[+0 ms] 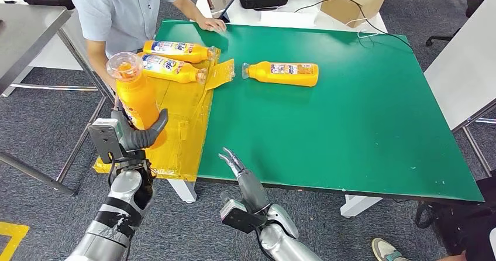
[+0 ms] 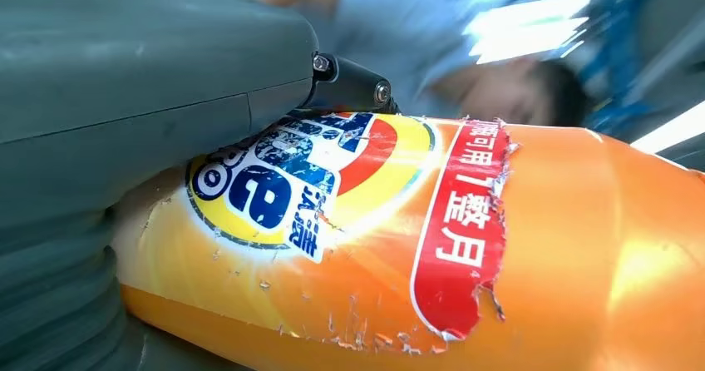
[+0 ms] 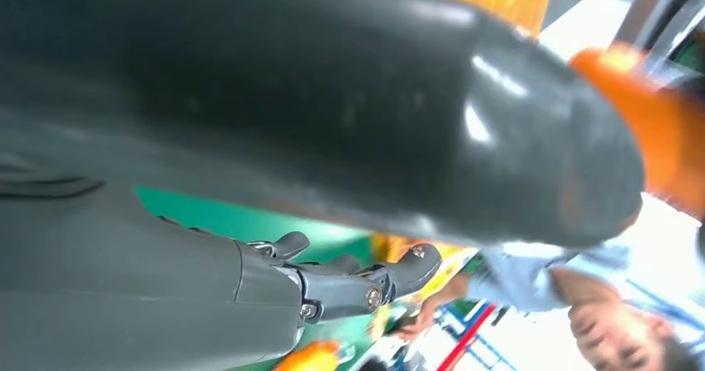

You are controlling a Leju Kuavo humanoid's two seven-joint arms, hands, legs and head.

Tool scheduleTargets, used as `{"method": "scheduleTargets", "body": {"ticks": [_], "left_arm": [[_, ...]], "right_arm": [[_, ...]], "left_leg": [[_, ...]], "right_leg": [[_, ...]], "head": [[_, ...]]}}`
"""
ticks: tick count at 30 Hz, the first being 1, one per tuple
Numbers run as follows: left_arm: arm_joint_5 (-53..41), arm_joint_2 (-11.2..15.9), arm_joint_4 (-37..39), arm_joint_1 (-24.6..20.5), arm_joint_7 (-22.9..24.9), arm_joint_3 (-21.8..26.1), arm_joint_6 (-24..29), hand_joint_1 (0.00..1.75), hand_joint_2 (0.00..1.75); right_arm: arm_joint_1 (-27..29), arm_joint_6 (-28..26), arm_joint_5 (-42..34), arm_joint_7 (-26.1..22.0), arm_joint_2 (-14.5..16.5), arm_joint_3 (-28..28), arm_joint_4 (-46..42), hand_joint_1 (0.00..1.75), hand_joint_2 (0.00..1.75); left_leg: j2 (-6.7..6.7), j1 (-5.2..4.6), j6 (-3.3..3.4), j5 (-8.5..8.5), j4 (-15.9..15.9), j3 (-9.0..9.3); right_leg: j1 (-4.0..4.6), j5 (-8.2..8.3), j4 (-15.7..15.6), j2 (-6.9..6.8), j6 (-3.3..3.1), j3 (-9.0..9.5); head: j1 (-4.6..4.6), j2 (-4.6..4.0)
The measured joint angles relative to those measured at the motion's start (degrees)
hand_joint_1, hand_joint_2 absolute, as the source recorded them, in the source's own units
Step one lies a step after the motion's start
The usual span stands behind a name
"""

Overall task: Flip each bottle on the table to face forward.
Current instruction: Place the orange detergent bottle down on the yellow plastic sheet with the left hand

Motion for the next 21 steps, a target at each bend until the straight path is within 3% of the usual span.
{"method": "scheduleTargets", "body": {"ticks": [4, 8, 12, 16, 21], "left_arm": [[-23.86, 1.75, 5.81, -2.89, 1.59, 2.03, 7.03, 1.75, 1.75], [-35.52, 2.43, 11.84, -5.19, 4.04, 3.42, 7.76, 1.75, 1.75], [-53.55, 2.79, 21.76, -9.19, 8.68, 3.44, 7.48, 1.75, 1.75], [-58.56, 2.77, 32.42, -12.76, 13.20, 2.78, 3.92, 1.75, 1.75], [-59.53, 2.75, 40.24, -14.31, 16.97, 2.57, -0.07, 1.75, 1.75]], "right_arm": [[1.48, 0.09, 0.27, 0.00, -1.07, -1.38, -1.53, 0.00, 0.00], [2.42, 0.87, 0.12, 0.00, -1.80, -2.25, -2.88, 0.00, 0.00], [2.68, 3.58, -0.11, 0.00, -1.77, -2.51, -3.99, 0.00, 0.00], [2.82, 5.43, -0.77, 0.00, -0.91, -2.37, -4.16, 0.00, 0.00], [3.12, 5.53, -1.05, 0.00, -0.02, -1.77, -4.17, 0.00, 0.00]], "left_leg": [[0.02, 0.00, 0.00, 0.00, 0.00, 0.00], [0.06, 0.00, 0.00, 0.00, 0.00, 0.00], [0.02, 0.00, 0.00, 0.00, 0.00, 0.00], [0.09, 0.00, -0.01, 0.00, 0.00, 0.01], [0.10, 0.00, -0.01, 0.00, 0.00, 0.01]], "right_leg": [[0.00, 0.00, 0.01, 0.01, 0.00, 0.00], [-0.01, 0.00, 0.01, 0.02, 0.00, -0.02], [-0.01, 0.01, 0.01, 0.01, 0.00, -0.01], [0.00, 0.02, 0.02, 0.05, -0.01, -0.02], [0.01, 0.01, 0.02, 0.05, -0.01, -0.04]], "head": [[0.00, 0.00], [0.01, 0.00], [0.00, 0.00], [0.01, 0.00], [-0.01, 0.00]]}}
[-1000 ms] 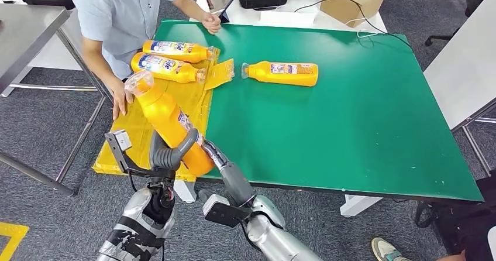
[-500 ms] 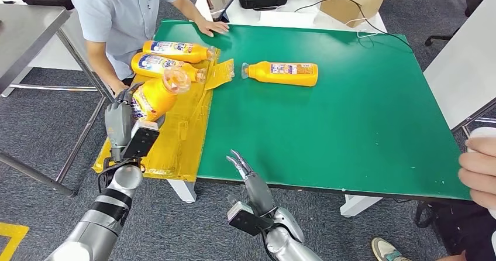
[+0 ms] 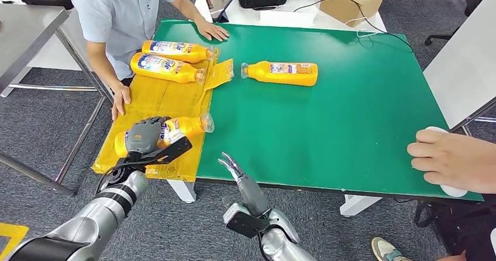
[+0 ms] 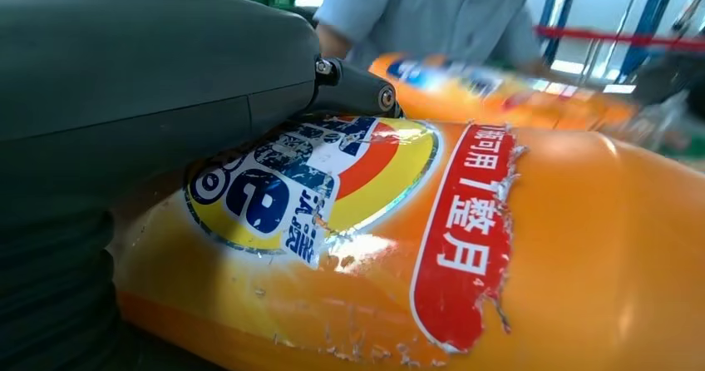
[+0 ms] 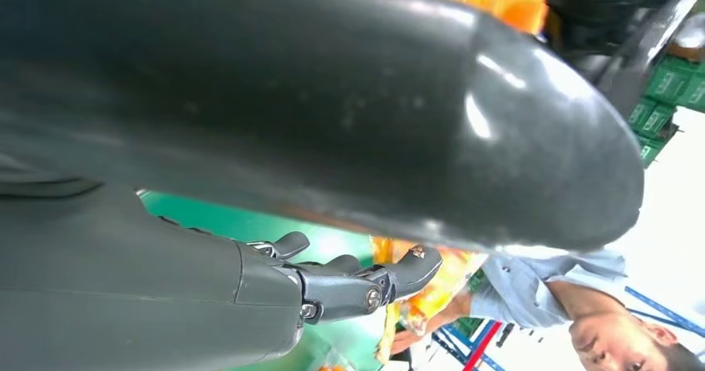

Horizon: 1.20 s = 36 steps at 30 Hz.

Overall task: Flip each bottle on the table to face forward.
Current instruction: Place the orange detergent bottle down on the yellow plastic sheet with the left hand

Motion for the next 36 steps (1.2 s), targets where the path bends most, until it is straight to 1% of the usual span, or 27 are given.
{"method": "scheduleTargets", "body": {"ticks": [1, 2, 4, 5, 6, 9, 11, 14, 17, 20, 23, 25, 29, 32, 34, 36], "left_arm": [[-0.39, 0.02, 0.98, -0.18, 0.43, -0.09, -0.37, 1.68, 1.75], [-0.86, 0.04, 1.79, -0.42, 0.96, -0.23, -0.80, 1.37, 1.75], [-1.89, 0.08, 3.09, -1.01, 2.45, -0.59, -1.77, 0.54, 1.75], [-2.36, 0.11, 3.62, -1.28, 3.28, -0.77, -2.11, 0.18, 1.75], [-2.73, 0.13, 4.12, -1.49, 4.07, -0.92, -2.29, 0.04, 1.75], [-3.48, 0.11, 5.36, -1.80, 5.69, -1.30, -2.46, 0.00, 1.75], [-3.45, 0.08, 5.90, -2.03, 5.89, -1.46, -3.03, 0.00, 1.75], [-0.91, -0.01, 6.38, -2.43, 3.72, -1.28, -6.57, 0.00, 1.75], [3.95, -0.24, 6.41, -3.05, -0.74, 0.12, -12.78, 0.00, 1.75], [8.84, -0.73, 5.91, -3.82, -4.66, 2.05, -20.98, 0.00, 1.75], [12.51, -1.33, 4.97, -4.06, -7.24, 3.51, -28.39, 0.00, 1.75], [14.68, -1.81, 4.13, -3.93, -8.72, 4.25, -31.85, 0.00, 1.75], [16.78, -2.62, 2.80, -3.37, -10.03, 5.22, -34.43, 0.00, 1.75], [19.67, -2.94, 1.02, -2.40, -12.08, 5.40, -37.09, 0.00, 1.75], [22.23, -2.95, -1.49, -1.16, -13.52, 5.25, -38.39, 0.00, 1.75], [25.00, -2.92, -5.41, 0.77, -14.24, 4.63, -37.77, 0.00, 1.75]], "right_arm": [[0.07, 0.07, -0.13, 0.00, 0.10, 0.09, 0.00, 0.00, 0.00], [0.13, 0.14, -0.32, 0.00, 0.19, 0.18, 0.00, 0.00, 0.00], [0.25, 0.11, -0.67, 0.00, 0.33, 0.31, 0.01, 0.00, 0.00], [0.32, -0.21, -0.68, 0.00, 0.41, 0.36, 0.01, 0.00, 0.00], [0.37, -0.70, -0.56, 0.00, 0.46, 0.44, 0.02, 0.00, 0.00], [0.41, -1.86, -0.23, 0.00, 0.56, 0.80, 0.04, 0.00, 0.00], [0.42, -2.05, -0.38, 0.00, 0.57, 0.96, 0.04, 0.00, 0.00], [0.44, -2.70, -0.82, 0.00, 0.58, 1.10, 0.12, 0.00, 0.00], [0.62, -3.48, -1.02, 0.00, 0.58, 1.13, 0.25, 0.00, 0.00], [0.74, -3.93, -1.33, 0.00, 0.57, 1.12, 0.37, 0.00, 0.00], [0.76, -4.16, -1.77, 0.00, 0.57, 1.12, 0.47, 0.00, 0.00], [0.83, -4.27, -1.90, 0.00, 0.57, 1.12, 0.55, 0.00, 0.00], [1.10, -4.43, -1.95, 0.00, 0.54, 1.12, 0.66, 0.00, 0.00], [1.22, -4.81, -2.06, 0.00, 0.44, 1.11, 0.70, 0.00, 0.00], [1.37, -5.29, -2.17, 0.00, 0.30, 1.10, 0.70, 0.00, 0.00], [1.54, -5.87, -2.34, 0.00, 0.08, 1.08, 0.70, 0.00, 0.00]], "left_leg": [[-0.02, 0.00, 0.00, 0.00, 0.00, 0.00], [-0.04, 0.00, 0.00, 0.00, 0.00, -0.01], [-0.06, 0.00, 0.00, -0.01, 0.00, -0.01], [-0.06, 0.00, 0.00, -0.01, -0.01, 0.00], [-0.06, 0.00, 0.00, -0.01, -0.01, 0.00], [-0.06, -0.01, 0.01, -0.01, -0.01, 0.03], [-0.05, -0.01, 0.00, 0.00, -0.01, 0.08], [-0.06, -0.01, 0.00, 0.00, -0.01, 0.24], [-0.27, 0.00, 0.00, 0.00, -0.01, 0.37], [-0.71, 0.00, -0.01, 0.00, -0.03, 0.57], [-0.84, -0.01, 0.00, -0.01, -0.04, 0.74], [-0.79, -0.03, 0.02, 0.00, -0.04, 0.74], [-0.67, -0.06, 0.03, 0.02, -0.03, 0.74], [-0.66, -0.06, 0.02, 0.02, -0.02, 0.73], [-0.66, -0.05, 0.02, 0.01, -0.02, 0.69], [-0.65, -0.03, 0.01, 0.01, -0.02, 0.60]], "right_leg": [[0.00, -0.01, 0.00, -0.01, 0.00, 0.00], [0.00, -0.01, 0.00, -0.01, 0.00, 0.01], [-0.01, -0.02, 0.00, -0.02, 0.00, 0.04], [-0.02, -0.02, 0.00, -0.02, 0.00, 0.05], [-0.02, -0.02, 0.00, -0.02, 0.00, 0.06], [-0.02, -0.01, -0.01, -0.02, -0.01, 0.09], [-0.02, 0.00, -0.01, -0.02, -0.01, 0.14], [-0.01, 0.00, -0.01, -0.02, -0.01, 0.28], [-0.02, -0.05, -0.01, -0.13, 0.00, 0.44], [-0.02, -0.23, -0.03, -0.49, 0.02, 0.62], [-0.03, -0.36, -0.05, -0.65, -0.10, 0.76], [-0.05, -0.27, -0.05, -0.63, -0.06, 0.93], [-0.08, -0.13, -0.04, -0.62, -0.03, 0.95], [-0.06, -0.13, -0.04, -0.62, -0.04, 0.92], [-0.03, -0.14, -0.04, -0.61, -0.05, 0.86], [-0.01, -0.14, -0.03, -0.61, -0.06, 0.76]], "head": [[0.01, 0.00], [0.01, 0.00], [0.01, 0.00], [0.01, 0.00], [0.01, 0.00], [0.01, 0.00], [0.01, 0.00], [0.00, 0.00], [-0.02, 0.00], [-0.01, 0.00], [0.01, 0.00], [0.01, 0.00], [0.01, 0.00], [-0.01, 0.00], [-0.01, 0.00], [0.00, 0.00]]}}
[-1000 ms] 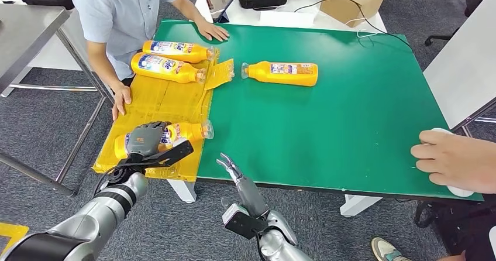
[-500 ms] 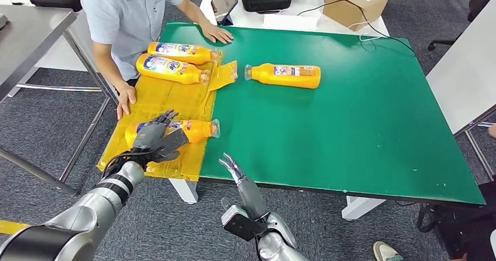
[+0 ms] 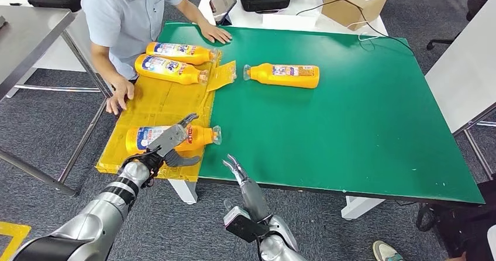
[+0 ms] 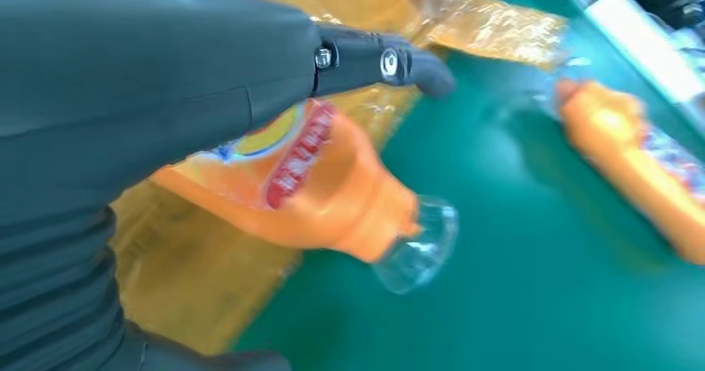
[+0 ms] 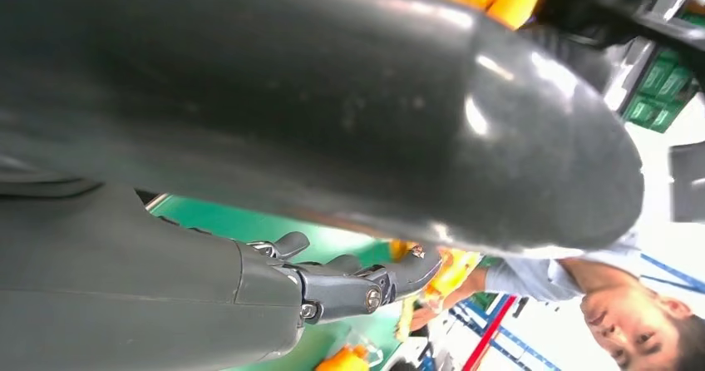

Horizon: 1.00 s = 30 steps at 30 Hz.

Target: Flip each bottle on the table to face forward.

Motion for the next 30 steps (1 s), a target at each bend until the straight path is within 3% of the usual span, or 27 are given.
{"method": "scheduleTargets", "body": {"ticks": [5, 10, 14, 16, 21, 26, 30], "left_arm": [[12.33, -0.68, -13.87, 5.54, -0.69, -1.24, 7.63, 0.00, 1.75], [25.94, -2.58, -26.79, 9.99, 0.07, -1.18, 10.01, 0.00, 1.75], [35.13, -3.27, -34.60, 13.00, 1.05, -1.31, 11.47, 0.00, 1.75], [39.27, -3.36, -39.32, 15.67, 1.09, -1.77, 14.40, 0.00, 1.75], [37.68, -2.86, -50.56, 24.69, 0.38, -4.56, 19.98, 0.00, 1.75], [37.30, -2.34, -55.92, 28.77, 0.19, -5.77, 20.71, 0.00, 1.75], [36.21, -2.31, -57.95, 29.97, -0.14, -6.13, 21.00, 0.00, 1.75]], "right_arm": [[0.93, -1.92, -0.26, 0.00, -0.68, -0.14, -0.30, 0.00, 0.00], [1.87, -5.21, -0.66, 0.00, -1.57, -0.27, -2.90, 0.00, 0.00], [2.68, -10.31, 0.60, 0.02, -2.62, -1.15, -6.31, 0.00, 1.75], [3.17, -13.85, 6.19, 1.31, -3.32, -3.68, -8.46, 0.00, 1.75], [3.68, -15.22, 28.35, 11.96, -6.71, -15.62, -11.33, 0.00, 1.75], [3.68, -15.25, 31.67, 13.73, -8.73, -22.36, -11.81, 0.00, 1.75], [1.77, -14.08, 40.51, 22.41, -10.48, -24.64, -10.07, 0.00, 1.75]], "left_leg": [[0.07, 0.01, 0.00, 0.00, 0.00, -0.30], [0.05, 0.00, 0.01, -0.01, 0.01, -0.49], [0.07, 0.00, 0.01, -0.02, 0.01, -0.52], [0.14, -0.01, 0.01, -0.03, 0.01, -0.52], [0.00, -0.03, 0.02, -0.05, 0.01, -0.58], [0.02, -0.07, 0.04, -0.07, 0.01, -0.59], [0.04, -0.07, 0.04, -0.05, 0.01, -0.58]], "right_leg": [[-0.01, 0.00, 0.01, 0.03, 0.00, -0.32], [-0.03, 0.00, 0.00, 0.03, 0.00, -0.47], [-0.03, 0.00, -0.01, 0.06, 0.01, -0.50], [-0.03, 0.00, -0.01, 0.13, 0.01, -0.52], [-0.10, -0.08, -0.03, 0.13, 0.12, -0.52], [-0.13, -0.06, -0.04, 0.14, 0.13, -0.54], [-0.11, -0.05, -0.03, 0.14, 0.13, -0.53]], "head": [[0.00, 0.00], [0.01, 0.00], [0.00, 0.00], [-0.01, 0.00], [0.01, 0.00], [-0.01, 0.00], [-0.02, 0.00]]}}
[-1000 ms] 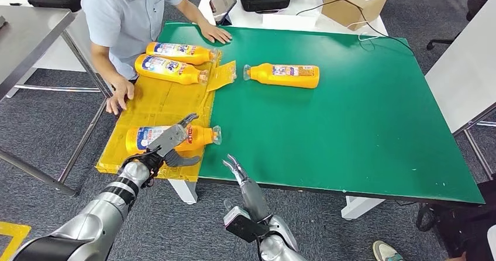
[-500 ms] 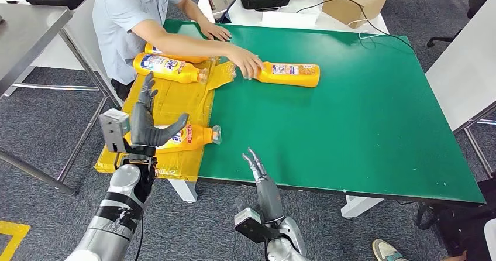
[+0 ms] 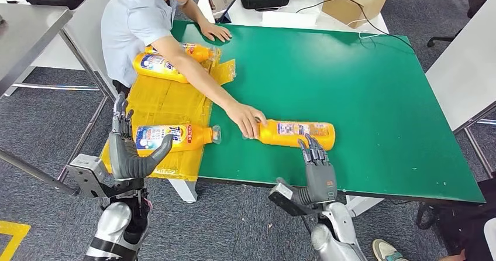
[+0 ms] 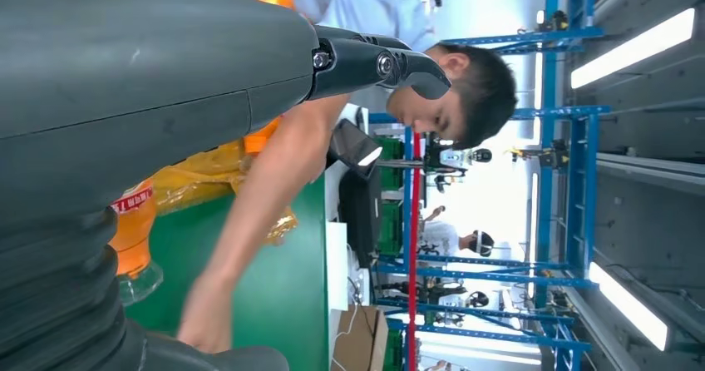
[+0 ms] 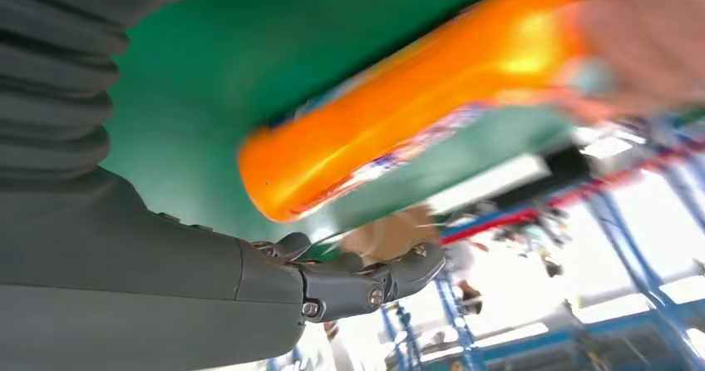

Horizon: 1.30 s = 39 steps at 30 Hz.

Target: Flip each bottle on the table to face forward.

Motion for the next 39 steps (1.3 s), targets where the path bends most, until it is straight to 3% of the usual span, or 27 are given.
{"method": "scheduleTargets", "body": {"ticks": [6, 17, 21, 28, 32, 34, 36, 37, 39], "left_arm": [[-1.46, -0.34, -0.57, 0.47, -0.02, -1.74, -0.98, 0.00, 1.75], [-0.99, -1.29, 1.74, -2.49, 0.27, -4.48, -1.37, 0.00, 1.75], [-0.54, -1.53, 4.31, -4.60, 1.50, -5.51, -1.92, 0.00, 1.75], [0.18, -1.75, 9.18, -7.96, 3.80, -7.03, -3.18, 0.00, 1.75], [0.27, -1.94, 10.56, -8.97, 4.00, -7.47, -3.43, 0.00, 1.75], [0.26, -1.97, 11.00, -9.20, 4.00, -7.60, -3.44, 0.00, 1.75], [0.26, -2.01, 11.37, -9.35, 4.07, -7.66, -3.56, 0.00, 1.75], [0.26, -2.02, 11.56, -9.47, 4.23, -7.70, -3.74, 0.00, 1.75], [0.21, -2.04, 12.04, -9.82, 4.78, -7.78, -4.28, 0.00, 1.75]], "right_arm": [[-6.92, 1.84, 3.86, 2.67, -2.41, -1.85, 8.39, 0.00, 1.75], [-15.94, 3.08, 3.82, 3.96, -1.42, -2.03, 21.03, 0.00, 1.75], [-19.78, 8.57, 3.42, 6.80, -1.12, -2.57, 24.73, 0.00, 1.75], [-26.85, 26.54, 7.00, 21.66, -0.93, -2.46, 29.87, 0.03, 1.75], [-28.43, 29.40, 7.35, 23.26, -1.00, -2.39, 31.28, 0.03, 1.75], [-28.70, 29.54, 7.35, 23.33, -1.00, -2.38, 31.70, 0.61, 1.75], [-28.91, 29.92, 7.41, 23.59, -1.00, -2.35, 32.02, 1.42, 1.75], [-29.04, 30.63, 7.53, 24.01, -1.00, -2.32, 32.17, 1.60, 1.75], [-29.44, 33.23, 8.00, 25.44, -1.02, -2.18, 32.39, 1.74, 1.75]], "left_leg": [[0.03, -0.02, 0.02, 0.03, 0.01, 0.01], [0.04, -0.02, 0.01, 0.03, 0.02, 0.00], [0.09, -0.02, 0.02, 0.04, 0.02, 0.03], [0.21, -0.02, 0.04, 0.02, 0.03, 0.51], [0.19, -0.03, 0.05, 0.03, 0.03, 0.62], [0.19, -0.03, 0.05, 0.03, 0.03, 0.67], [0.19, -0.02, 0.05, 0.04, 0.03, 0.72], [0.19, -0.02, 0.05, 0.03, 0.03, 0.73], [0.19, -0.02, 0.05, 0.03, 0.03, 0.79]], "right_leg": [[-0.04, 0.06, 0.01, 0.01, 0.07, 0.01], [-0.03, 0.07, 0.01, 0.01, 0.10, -0.01], [-0.04, 0.08, 0.01, 0.02, 0.10, 0.01], [-0.04, 0.09, -0.05, 0.07, 0.10, 0.36], [-0.04, 0.10, -0.06, 0.08, 0.10, 0.54], [-0.04, 0.10, -0.06, 0.08, 0.10, 0.60], [-0.04, 0.10, -0.06, 0.08, 0.10, 0.65], [-0.04, 0.10, -0.06, 0.08, 0.10, 0.65], [-0.03, 0.10, -0.06, 0.08, 0.10, 0.68]], "head": [[0.01, 0.00], [0.01, 0.00], [-0.01, 0.00], [0.03, 0.00], [0.01, 0.00], [0.01, 0.00], [0.01, 0.00], [0.01, 0.00], [0.01, 0.00]]}}
